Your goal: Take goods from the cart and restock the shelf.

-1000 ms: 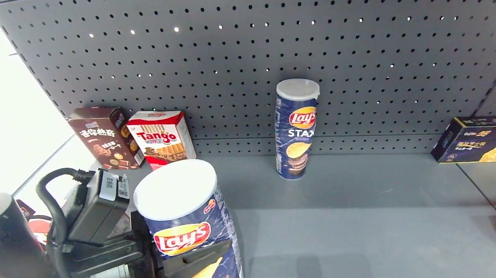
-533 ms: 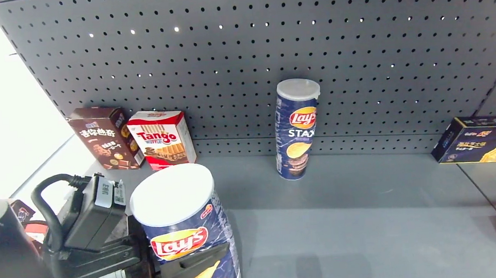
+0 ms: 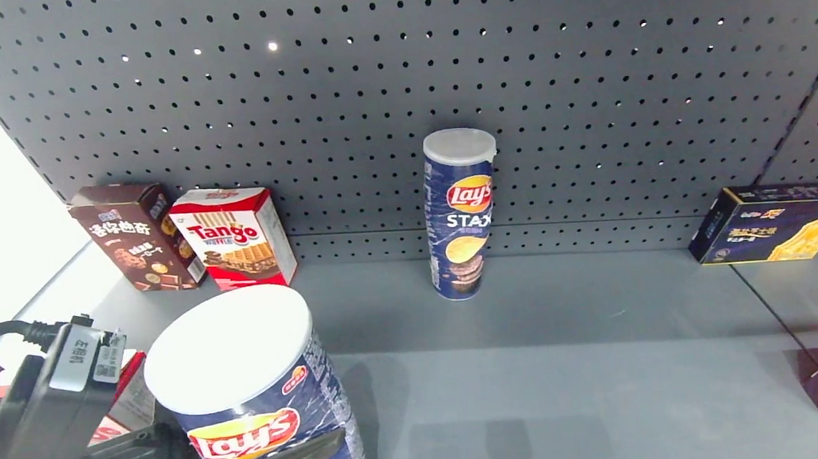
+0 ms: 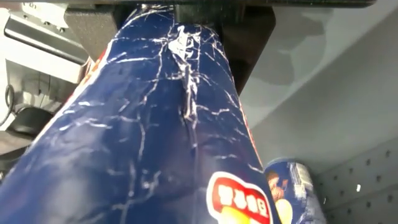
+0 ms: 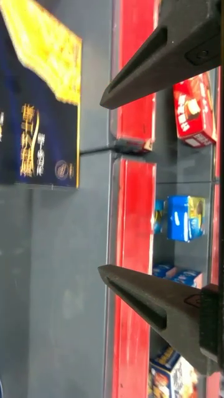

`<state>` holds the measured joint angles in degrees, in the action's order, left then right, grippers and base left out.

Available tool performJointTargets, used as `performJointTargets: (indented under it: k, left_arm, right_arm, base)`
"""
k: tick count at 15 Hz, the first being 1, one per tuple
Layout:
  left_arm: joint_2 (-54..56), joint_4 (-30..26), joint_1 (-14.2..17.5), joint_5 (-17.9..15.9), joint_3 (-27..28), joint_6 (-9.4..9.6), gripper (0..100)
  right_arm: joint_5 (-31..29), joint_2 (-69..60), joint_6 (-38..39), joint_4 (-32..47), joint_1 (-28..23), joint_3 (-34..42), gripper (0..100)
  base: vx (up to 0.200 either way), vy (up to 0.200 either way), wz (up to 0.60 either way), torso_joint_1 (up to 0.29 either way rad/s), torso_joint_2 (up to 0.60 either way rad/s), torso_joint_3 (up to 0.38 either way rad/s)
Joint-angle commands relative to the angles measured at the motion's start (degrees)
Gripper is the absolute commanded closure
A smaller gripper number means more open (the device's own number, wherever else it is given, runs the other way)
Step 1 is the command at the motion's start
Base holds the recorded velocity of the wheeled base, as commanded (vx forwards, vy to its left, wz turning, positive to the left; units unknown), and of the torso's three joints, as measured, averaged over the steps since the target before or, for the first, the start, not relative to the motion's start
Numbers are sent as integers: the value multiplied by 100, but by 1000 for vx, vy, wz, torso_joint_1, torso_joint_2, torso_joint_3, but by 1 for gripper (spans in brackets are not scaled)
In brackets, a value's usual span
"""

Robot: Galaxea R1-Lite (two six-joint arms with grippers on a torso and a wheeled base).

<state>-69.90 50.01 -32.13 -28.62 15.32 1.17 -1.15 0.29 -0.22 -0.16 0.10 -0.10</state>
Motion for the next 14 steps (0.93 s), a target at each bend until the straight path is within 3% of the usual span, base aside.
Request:
performJointTargets:
  k: [1, 14]
  left_arm:
    - [-15, 18, -3, -12, 155, 6, 100]
    - [-76, 9, 5, -3, 190, -3, 100]
  right_arm:
    - [0, -3, -4, -2, -1, 1, 0]
    - [-8, -3, -4, -2, -1, 1, 0]
  base:
    - [0, 0, 0, 0, 0, 0]
    - [0, 0, 0, 14, -33, -21]
